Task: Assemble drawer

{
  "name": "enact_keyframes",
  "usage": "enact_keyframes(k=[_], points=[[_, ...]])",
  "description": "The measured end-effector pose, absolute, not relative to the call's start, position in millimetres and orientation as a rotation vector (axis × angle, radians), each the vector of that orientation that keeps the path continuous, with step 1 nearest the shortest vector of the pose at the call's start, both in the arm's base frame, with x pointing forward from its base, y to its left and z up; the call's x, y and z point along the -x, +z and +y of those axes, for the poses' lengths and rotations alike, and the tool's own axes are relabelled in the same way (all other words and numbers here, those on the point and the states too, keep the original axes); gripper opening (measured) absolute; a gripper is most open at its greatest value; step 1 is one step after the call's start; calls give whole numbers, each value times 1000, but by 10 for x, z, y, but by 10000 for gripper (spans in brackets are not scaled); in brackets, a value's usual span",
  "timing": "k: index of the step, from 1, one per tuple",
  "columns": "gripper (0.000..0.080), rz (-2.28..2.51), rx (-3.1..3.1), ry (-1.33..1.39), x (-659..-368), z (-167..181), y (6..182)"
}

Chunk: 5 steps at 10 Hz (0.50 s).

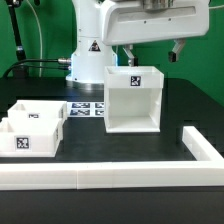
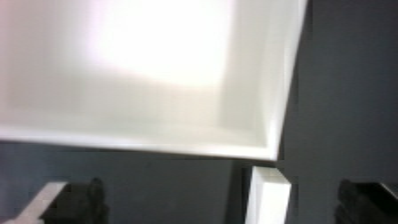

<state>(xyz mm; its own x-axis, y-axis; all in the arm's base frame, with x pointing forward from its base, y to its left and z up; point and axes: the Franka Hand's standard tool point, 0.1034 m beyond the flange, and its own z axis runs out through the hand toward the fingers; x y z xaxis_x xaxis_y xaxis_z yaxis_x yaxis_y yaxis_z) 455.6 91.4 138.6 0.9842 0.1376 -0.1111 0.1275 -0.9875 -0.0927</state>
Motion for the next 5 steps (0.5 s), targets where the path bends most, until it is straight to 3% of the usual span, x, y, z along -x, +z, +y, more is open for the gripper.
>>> enact_keyframes(k=[5], points=[[650,-103,3028,187,-4479,895,1368]])
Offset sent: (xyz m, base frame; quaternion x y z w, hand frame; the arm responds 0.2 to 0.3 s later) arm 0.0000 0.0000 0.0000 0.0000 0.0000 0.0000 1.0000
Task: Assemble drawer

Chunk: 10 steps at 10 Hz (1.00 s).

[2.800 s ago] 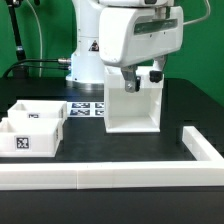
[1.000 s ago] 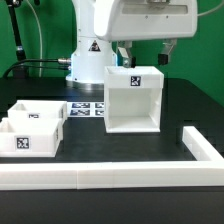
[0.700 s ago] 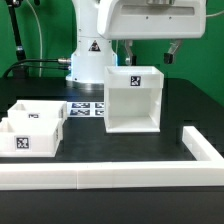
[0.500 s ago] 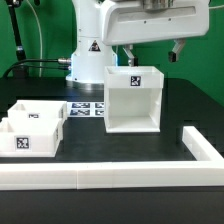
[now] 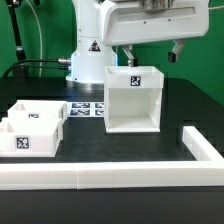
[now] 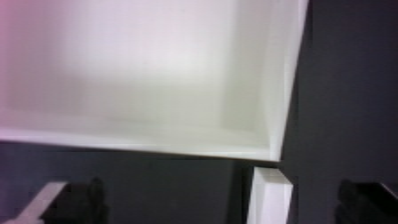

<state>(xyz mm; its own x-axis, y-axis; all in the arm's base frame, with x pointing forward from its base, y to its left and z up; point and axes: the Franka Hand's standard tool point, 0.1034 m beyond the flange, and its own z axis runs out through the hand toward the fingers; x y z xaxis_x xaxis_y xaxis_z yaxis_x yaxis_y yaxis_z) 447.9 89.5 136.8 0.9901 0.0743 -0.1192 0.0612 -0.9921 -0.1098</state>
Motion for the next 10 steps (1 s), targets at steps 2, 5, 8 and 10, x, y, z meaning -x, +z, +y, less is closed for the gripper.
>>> enact_keyframes(k=[2,5,8,10], points=[[650,66,3041,172,-4203,981,1276],[650,151,3051,180,-3964,1102,1074],[650,142,3060,191,-3939,1145,998],[520,143,3059,193,-3936,1144,993]])
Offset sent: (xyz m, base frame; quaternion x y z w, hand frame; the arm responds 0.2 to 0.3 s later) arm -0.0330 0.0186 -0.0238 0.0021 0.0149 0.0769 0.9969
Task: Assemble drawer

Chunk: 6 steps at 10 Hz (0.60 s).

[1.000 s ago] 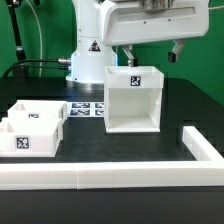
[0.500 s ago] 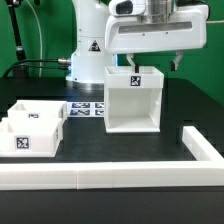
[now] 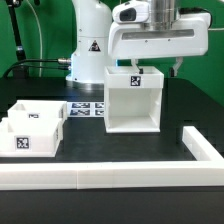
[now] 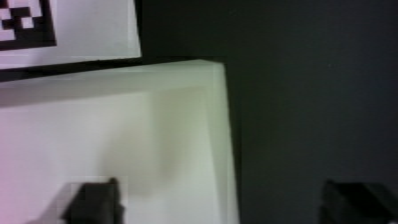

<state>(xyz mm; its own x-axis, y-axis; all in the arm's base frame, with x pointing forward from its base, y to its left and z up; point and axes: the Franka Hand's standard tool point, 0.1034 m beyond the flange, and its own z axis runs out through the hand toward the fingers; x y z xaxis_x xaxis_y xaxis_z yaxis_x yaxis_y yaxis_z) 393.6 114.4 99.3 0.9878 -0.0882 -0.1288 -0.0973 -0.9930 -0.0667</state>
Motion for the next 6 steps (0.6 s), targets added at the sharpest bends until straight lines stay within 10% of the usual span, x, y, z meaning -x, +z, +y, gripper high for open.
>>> enact_keyframes(k=[4,6], points=[[75,143,3059,193,-3937,1143,992],[37,143,3059,192,-3937,1143,993]])
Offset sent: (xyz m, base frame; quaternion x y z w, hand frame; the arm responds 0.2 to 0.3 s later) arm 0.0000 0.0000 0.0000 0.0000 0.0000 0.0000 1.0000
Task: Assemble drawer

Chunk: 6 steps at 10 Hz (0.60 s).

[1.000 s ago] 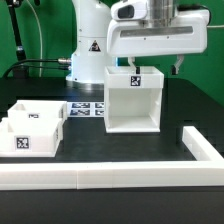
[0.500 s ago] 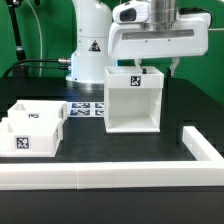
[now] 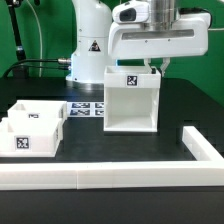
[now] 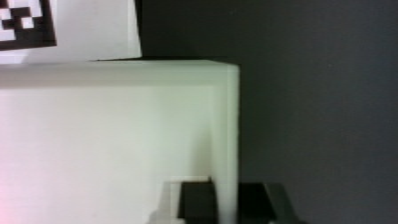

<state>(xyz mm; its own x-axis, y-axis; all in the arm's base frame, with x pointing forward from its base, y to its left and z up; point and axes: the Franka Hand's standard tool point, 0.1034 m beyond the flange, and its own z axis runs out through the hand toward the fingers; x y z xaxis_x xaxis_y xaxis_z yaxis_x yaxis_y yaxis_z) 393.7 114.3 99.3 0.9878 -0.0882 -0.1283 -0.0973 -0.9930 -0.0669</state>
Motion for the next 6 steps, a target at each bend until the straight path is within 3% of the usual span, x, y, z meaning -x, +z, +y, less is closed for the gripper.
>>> enact_keyframes(k=[6], points=[[37,118,3055,174,-4042,1100,1022]])
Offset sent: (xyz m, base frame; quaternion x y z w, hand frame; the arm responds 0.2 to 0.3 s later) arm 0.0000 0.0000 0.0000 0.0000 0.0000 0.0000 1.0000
